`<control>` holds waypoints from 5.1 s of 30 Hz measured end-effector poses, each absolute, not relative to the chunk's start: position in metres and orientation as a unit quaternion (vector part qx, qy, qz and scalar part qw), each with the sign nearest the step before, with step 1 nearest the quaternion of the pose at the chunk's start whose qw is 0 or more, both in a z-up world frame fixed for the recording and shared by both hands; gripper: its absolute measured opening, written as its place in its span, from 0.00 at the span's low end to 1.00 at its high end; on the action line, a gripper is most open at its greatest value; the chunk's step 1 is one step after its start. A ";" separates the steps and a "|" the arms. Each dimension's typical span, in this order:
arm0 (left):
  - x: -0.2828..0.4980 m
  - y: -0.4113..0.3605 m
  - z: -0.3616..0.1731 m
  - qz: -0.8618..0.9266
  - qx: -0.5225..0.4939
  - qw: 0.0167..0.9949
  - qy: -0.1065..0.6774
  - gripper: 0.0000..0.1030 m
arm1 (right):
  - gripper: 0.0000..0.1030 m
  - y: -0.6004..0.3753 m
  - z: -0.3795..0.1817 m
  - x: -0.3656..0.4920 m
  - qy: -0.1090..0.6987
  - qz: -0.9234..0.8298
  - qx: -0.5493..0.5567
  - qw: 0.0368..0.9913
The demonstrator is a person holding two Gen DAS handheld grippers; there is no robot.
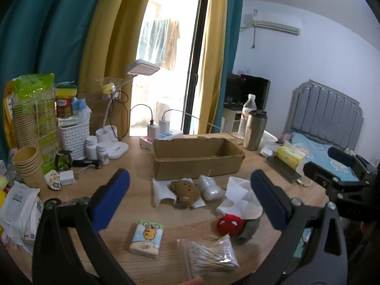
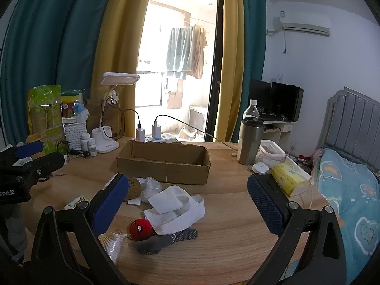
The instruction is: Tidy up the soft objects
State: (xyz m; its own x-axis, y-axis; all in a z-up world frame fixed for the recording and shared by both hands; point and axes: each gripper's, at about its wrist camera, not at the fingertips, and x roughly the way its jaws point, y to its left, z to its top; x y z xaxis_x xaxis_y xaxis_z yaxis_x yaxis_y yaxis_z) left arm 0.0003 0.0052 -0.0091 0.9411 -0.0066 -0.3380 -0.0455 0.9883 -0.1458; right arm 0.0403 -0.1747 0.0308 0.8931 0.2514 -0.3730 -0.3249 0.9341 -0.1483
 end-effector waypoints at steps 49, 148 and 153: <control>-0.010 0.008 -0.007 0.015 -0.071 0.985 0.156 1.00 | 0.99 -0.171 0.029 0.038 0.181 0.160 -0.104 0.965; 0.117 0.033 -0.083 0.023 -0.088 0.930 0.356 0.48 | 0.09 -0.197 -0.020 0.205 0.313 0.225 -0.026 0.922; 0.132 0.025 -0.066 0.013 -0.083 0.939 0.334 0.48 | 0.09 -0.202 -0.006 0.218 0.294 0.228 -0.025 0.928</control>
State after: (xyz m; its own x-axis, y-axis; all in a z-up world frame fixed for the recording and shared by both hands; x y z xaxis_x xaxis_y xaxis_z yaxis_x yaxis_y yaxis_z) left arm 0.1321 0.0245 -0.0657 0.7763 -0.0305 -0.6296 -0.0811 0.9857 -0.1477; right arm 0.2177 -0.2023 -0.0056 0.7231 0.4087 -0.5568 -0.4385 0.8945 0.0871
